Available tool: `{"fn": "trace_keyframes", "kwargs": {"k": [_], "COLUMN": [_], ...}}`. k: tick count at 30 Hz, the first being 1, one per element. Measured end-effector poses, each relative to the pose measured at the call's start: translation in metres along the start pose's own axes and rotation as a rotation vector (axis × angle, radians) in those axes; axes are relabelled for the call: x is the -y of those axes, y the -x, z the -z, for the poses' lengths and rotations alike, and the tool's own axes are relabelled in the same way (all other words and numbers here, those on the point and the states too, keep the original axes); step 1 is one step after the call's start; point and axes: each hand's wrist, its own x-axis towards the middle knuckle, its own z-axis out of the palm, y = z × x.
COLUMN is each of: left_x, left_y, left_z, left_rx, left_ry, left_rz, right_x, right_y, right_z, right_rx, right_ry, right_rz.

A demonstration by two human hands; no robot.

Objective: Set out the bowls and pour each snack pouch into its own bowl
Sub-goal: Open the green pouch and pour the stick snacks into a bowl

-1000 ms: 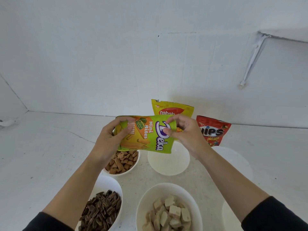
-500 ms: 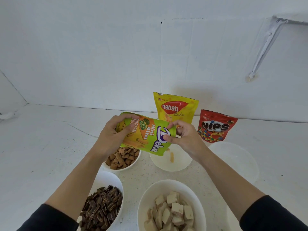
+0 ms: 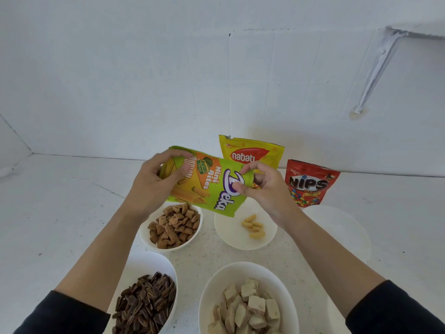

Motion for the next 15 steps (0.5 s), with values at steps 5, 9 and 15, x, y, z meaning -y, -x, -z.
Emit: {"fn": "trace_keyframes", "kwargs": {"k": [5,9,15], "left_x": [-0.022,-0.027,-0.015], "left_y": [-0.009,-0.009,-0.002], "left_z": [0.004,0.001,-0.011], "left_rx": [0.012,0.033,0.045], "left_ry": [-0.036,-0.046,-0.089], "left_rz": [-0.065,-0.082,-0.034], "right_x": [0.009,0.005,-0.011], "right_y": [0.004,0.009,0.016], "right_z": [-0.001,-0.001,-0.001], "right_rx": [-0.032,-0.058,-0.066], "right_ry": [-0.067,-0.105,-0.126], "right_rz": [0.01,-0.011,-0.072]}}
